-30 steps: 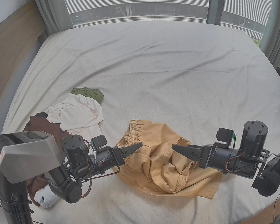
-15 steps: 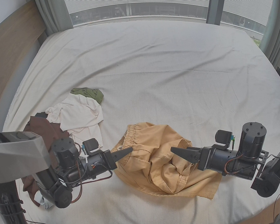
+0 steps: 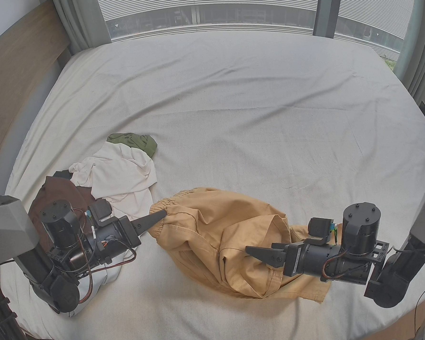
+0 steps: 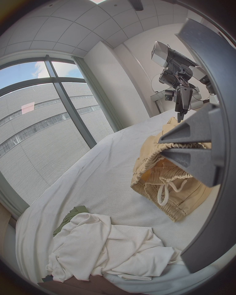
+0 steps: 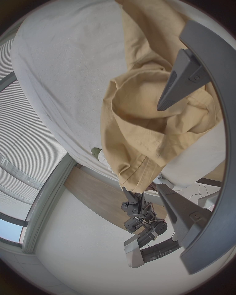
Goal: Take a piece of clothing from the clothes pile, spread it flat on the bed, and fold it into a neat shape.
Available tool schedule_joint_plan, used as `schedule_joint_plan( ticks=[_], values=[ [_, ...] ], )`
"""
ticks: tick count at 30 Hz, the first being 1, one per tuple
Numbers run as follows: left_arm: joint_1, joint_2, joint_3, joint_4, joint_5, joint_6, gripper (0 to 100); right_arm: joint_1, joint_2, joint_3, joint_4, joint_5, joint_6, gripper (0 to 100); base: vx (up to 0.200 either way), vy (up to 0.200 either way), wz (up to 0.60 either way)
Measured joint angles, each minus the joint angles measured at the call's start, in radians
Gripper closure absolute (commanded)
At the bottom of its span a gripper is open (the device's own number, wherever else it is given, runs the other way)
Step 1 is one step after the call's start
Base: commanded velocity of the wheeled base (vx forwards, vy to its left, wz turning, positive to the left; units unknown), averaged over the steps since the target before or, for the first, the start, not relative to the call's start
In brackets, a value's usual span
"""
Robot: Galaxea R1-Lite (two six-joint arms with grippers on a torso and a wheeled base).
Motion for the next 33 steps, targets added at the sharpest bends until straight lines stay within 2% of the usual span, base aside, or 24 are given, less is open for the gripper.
schedule_joint_plan(
  ticks=[9, 18, 19, 33],
  values=[
    [-0.041, 0.044, 0.010, 0.000, 0.000, 0.060, 100, 0.037, 0.091, -0.056, -0.034, -0.002, 0.000, 0, 0.000, 0.000, 0.00],
    [-0.046, 0.067, 0.006, 0.000, 0.002, 0.063, 100, 0.043, 0.164, -0.101, -0.100, -0.002, -0.006, 0, 0.000, 0.000, 0.00],
    [-0.046, 0.068, 0.005, 0.000, 0.002, 0.063, 100, 0.043, 0.171, -0.106, -0.110, -0.002, -0.007, 100, 0.000, 0.000, 0.00],
    [-0.041, 0.096, -0.021, 0.000, 0.004, 0.060, 100, 0.042, 0.202, -0.102, -0.170, -0.003, -0.011, 100, 0.000, 0.000, 0.00]
  ],
)
